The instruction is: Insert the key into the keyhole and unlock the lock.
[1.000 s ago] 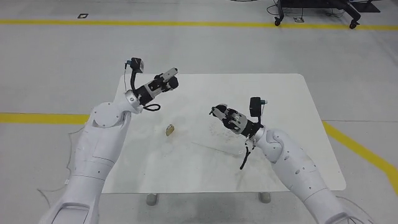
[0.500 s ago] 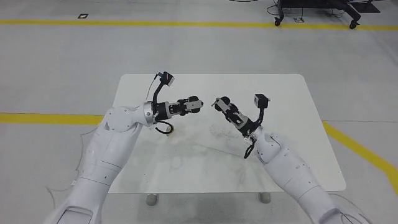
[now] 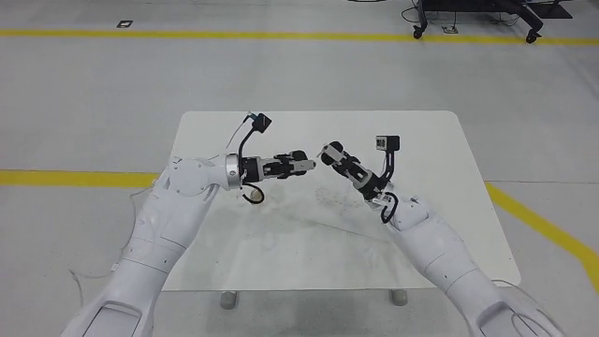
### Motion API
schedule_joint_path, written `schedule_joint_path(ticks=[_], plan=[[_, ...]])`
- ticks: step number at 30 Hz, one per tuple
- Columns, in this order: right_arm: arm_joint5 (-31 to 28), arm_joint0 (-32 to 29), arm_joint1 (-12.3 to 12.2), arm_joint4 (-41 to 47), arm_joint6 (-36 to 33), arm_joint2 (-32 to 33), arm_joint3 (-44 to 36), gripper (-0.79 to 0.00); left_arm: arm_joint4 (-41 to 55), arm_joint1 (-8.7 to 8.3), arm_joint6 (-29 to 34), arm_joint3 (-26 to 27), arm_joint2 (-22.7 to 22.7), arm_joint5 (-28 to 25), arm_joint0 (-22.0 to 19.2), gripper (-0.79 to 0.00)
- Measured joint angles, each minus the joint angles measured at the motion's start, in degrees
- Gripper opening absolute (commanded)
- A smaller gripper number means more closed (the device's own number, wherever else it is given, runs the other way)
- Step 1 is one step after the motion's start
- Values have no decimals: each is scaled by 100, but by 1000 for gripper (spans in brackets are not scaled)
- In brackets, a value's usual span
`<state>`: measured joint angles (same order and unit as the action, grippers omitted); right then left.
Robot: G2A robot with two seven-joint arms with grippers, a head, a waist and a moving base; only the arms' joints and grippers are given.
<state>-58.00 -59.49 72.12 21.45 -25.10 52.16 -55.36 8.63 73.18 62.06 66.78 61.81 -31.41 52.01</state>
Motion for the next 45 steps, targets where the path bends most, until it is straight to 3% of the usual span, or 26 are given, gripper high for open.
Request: schedule_joint_path(ticks=[9,21,22,23,45], plan=[[0,47,69,273,-697,60,183,-785,-81,7,-124,-67,-175,61,-61,-570],[0,66,158,403,-1184,175,316,-785,-104,8,-348,-179,-292,163,-124,-696],[0,64,162,404,-1224,183,321,-785,-102,8,-362,-184,-300,167,-127,-714],[0,63,166,408,-1262,190,330,-785,-100,8,-373,-189,-308,171,-131,-785],[0,30,255,643,-1817,370,394,-785,-94,-64,-547,-301,-234,186,-199,-785]])
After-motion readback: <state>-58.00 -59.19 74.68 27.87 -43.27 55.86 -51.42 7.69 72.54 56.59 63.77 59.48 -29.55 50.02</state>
